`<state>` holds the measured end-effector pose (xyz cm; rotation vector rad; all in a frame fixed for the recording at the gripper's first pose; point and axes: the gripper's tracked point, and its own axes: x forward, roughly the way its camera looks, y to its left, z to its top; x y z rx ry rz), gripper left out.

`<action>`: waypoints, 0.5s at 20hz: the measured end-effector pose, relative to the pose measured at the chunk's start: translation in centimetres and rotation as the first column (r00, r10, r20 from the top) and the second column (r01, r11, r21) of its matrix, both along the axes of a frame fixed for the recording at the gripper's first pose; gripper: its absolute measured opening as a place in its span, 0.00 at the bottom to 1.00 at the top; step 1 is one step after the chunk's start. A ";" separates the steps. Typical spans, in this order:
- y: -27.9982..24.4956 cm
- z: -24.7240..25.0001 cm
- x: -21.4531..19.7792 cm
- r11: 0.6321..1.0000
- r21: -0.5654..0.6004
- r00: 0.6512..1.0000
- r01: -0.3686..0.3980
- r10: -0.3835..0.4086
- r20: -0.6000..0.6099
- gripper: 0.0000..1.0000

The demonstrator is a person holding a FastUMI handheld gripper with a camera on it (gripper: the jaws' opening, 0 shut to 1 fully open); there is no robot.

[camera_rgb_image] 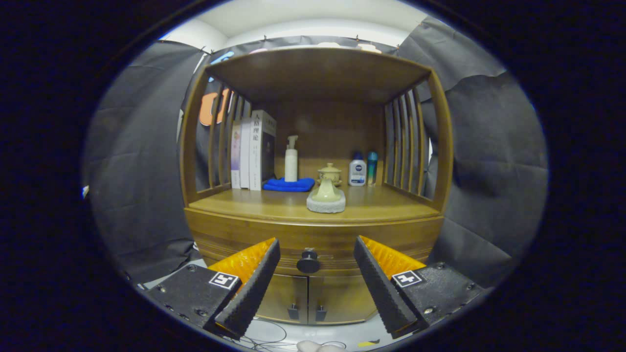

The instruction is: Pull open the drawer, take out the items inside it, and place them on the countertop above the cabinet.

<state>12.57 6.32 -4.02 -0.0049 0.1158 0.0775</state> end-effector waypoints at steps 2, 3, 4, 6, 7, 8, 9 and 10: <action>-0.9 1.4 -3.7 1.000 0.006 1.000 -0.010 0.010 0.025 0.99; -1.5 1.9 -5.4 1.000 0.007 0.999 -0.006 0.006 0.039 0.99; -2.1 1.8 -6.8 1.000 0.011 0.999 0.000 0.000 0.052 0.99; -3.7 2.3 -9.7 1.000 0.014 0.998 0.016 -0.016 0.068 0.99; -4.5 2.5 -10.9 1.000 0.018 0.997 0.023 -0.025 0.073 0.99; -5.2 2.7 -12.1 0.999 0.037 0.996 0.036 -0.039 0.080 0.99; -5.6 2.9 -12.9 0.998 0.053 0.996 0.037 -0.041 0.082 0.99; -6.0 2.8 -13.5 0.997 0.062 0.996 0.042 -0.046 0.077 0.99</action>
